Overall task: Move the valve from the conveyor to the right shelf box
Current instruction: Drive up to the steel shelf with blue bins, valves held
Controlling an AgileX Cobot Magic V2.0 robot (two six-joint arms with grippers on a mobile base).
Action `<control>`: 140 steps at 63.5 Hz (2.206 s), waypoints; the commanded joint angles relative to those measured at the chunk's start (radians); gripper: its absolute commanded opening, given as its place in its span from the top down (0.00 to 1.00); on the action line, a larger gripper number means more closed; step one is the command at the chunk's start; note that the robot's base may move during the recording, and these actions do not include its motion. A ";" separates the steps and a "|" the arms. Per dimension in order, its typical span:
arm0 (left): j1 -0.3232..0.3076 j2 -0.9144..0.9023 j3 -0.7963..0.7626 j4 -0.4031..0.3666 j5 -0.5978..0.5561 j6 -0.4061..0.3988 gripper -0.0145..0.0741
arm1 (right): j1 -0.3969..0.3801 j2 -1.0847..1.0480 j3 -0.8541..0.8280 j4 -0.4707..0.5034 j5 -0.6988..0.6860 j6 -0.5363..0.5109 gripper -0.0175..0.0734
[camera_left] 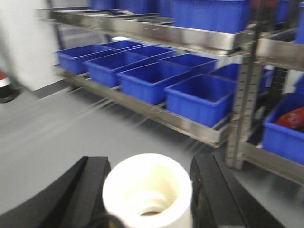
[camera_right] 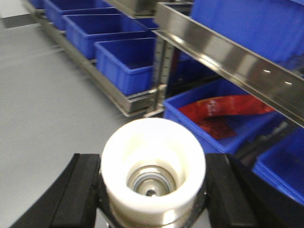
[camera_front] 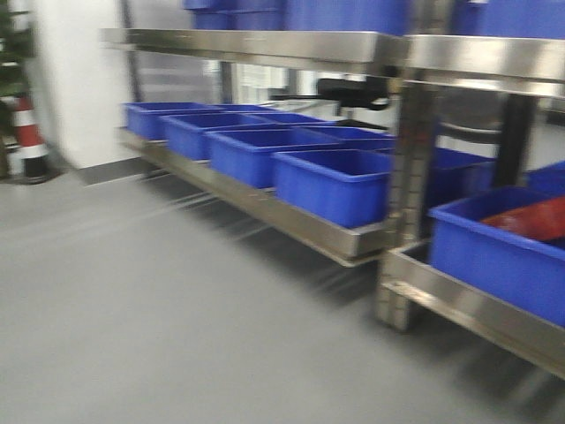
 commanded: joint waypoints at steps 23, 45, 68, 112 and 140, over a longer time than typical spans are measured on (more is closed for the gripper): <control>-0.006 -0.003 -0.007 -0.008 -0.060 -0.003 0.96 | -0.002 -0.010 -0.019 -0.009 -0.078 -0.007 0.98; -0.006 -0.003 -0.007 -0.008 -0.060 -0.003 0.96 | -0.002 -0.010 -0.019 -0.009 -0.078 -0.007 0.98; -0.006 -0.003 -0.007 -0.008 -0.060 -0.003 0.96 | -0.002 -0.010 -0.019 -0.009 -0.078 -0.007 0.98; -0.006 -0.003 -0.007 -0.008 -0.060 -0.003 0.96 | -0.002 -0.010 -0.019 -0.009 -0.078 -0.007 0.98; -0.006 -0.003 -0.007 -0.008 -0.060 -0.003 0.96 | -0.002 -0.010 -0.019 -0.009 -0.078 -0.007 0.98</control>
